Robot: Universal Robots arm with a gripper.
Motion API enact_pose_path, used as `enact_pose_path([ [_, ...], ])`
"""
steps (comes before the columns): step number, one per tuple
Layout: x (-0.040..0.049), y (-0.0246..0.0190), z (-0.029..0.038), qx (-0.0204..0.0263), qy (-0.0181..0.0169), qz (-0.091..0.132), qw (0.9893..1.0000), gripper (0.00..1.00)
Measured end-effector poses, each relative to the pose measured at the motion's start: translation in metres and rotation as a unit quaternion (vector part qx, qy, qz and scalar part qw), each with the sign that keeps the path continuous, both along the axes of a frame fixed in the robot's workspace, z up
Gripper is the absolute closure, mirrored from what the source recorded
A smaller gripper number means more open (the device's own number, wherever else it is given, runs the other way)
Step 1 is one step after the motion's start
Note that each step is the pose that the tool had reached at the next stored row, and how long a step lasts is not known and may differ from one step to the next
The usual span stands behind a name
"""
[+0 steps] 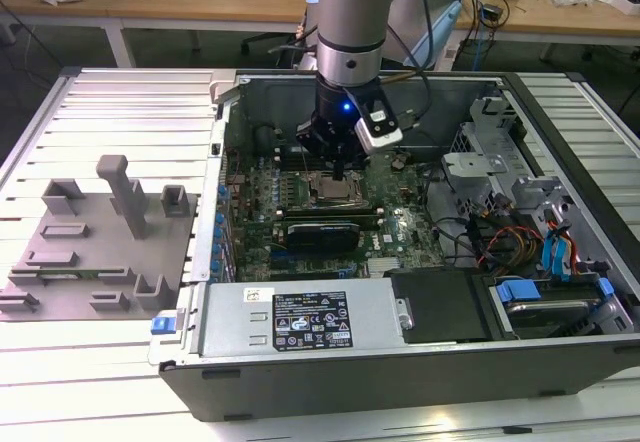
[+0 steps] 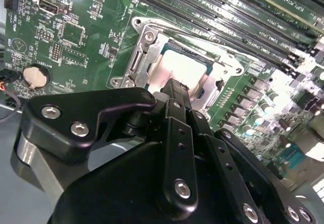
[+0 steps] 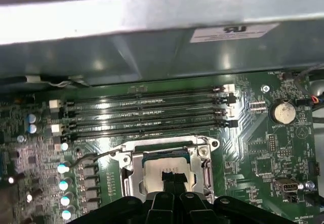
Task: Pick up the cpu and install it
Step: 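Close the cpu cover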
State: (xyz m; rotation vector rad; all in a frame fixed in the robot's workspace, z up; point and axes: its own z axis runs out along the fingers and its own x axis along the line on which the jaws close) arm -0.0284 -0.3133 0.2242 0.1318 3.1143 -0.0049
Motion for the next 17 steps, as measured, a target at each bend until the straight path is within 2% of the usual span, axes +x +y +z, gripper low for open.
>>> enact_pose_path([
  [13, 0.0000, -0.0015, -0.0003, -0.0011, 0.0003, 0.006, 1.0000, 0.89],
  [17, -0.0003, -0.0036, -0.0002, -0.0012, 0.0003, 0.006, 1.0000, 0.89],
])
